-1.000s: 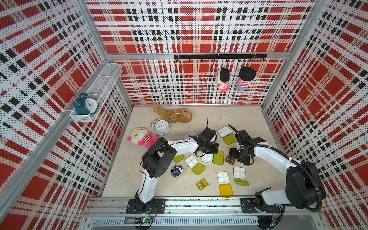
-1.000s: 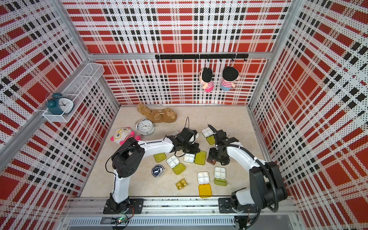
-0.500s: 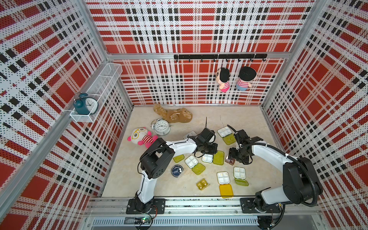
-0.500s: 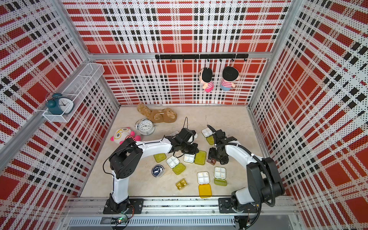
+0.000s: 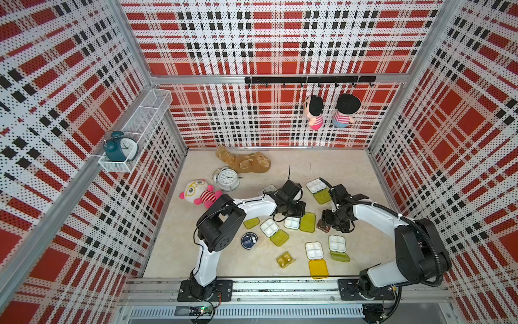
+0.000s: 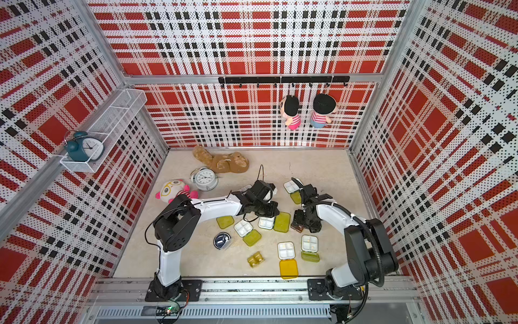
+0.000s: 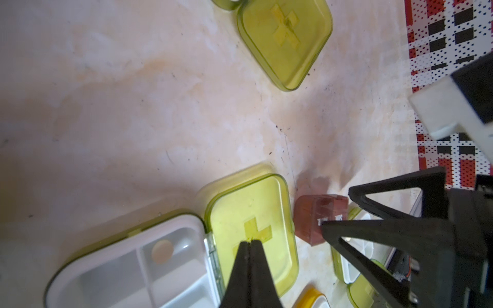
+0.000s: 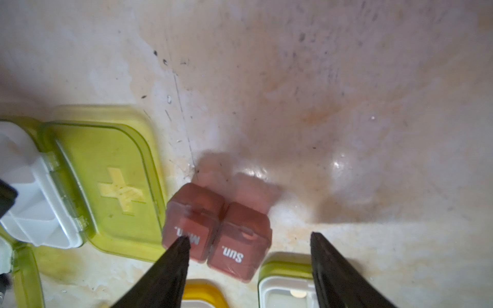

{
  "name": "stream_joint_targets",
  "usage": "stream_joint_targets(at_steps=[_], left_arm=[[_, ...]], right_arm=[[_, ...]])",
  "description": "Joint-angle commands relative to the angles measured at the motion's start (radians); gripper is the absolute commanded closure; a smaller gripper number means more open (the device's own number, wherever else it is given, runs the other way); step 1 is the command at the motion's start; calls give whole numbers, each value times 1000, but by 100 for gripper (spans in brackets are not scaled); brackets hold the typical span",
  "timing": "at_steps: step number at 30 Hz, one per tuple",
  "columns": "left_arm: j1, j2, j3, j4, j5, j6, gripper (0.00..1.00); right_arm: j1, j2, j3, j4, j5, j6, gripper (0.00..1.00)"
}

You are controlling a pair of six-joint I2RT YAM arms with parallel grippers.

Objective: Close pillboxes
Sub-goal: Close the lid on the pillbox.

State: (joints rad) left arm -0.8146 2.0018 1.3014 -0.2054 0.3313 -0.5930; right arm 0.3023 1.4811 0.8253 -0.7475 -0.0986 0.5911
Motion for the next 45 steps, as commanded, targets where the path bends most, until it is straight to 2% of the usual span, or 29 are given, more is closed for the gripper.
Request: stream_joint_targets(at_steps=[1,13,26,28,38,40,41,45], left_arm=[[8,-14,21,2,2,21,100],[9,10,61,-16,8,25,100],[9,8,119,-28,-4,23,99],[9,1,119,-28,-7,19,92],[-10,-17,101,0,-17,1,69],[-17,-13,106,4,-9,-5,65],[-24,-9,112,6,-6,-5,63],[-44,8,137,4,1,-5,59]], right_arm=[[-13,24,-30,21,17,-12,27],[-56,17,-46,37,2,-30,29],[-57,-110,90,-61,-24,-30,24],[-57,-130,96,-89,-24,-25,22],[-58,-308,87,-272,-72,37,16],[-58,-339,76,-316,-93,65,11],[-56,-363,61,-333,-117,82,1],[-1,-468,9,-388,-180,164,0]])
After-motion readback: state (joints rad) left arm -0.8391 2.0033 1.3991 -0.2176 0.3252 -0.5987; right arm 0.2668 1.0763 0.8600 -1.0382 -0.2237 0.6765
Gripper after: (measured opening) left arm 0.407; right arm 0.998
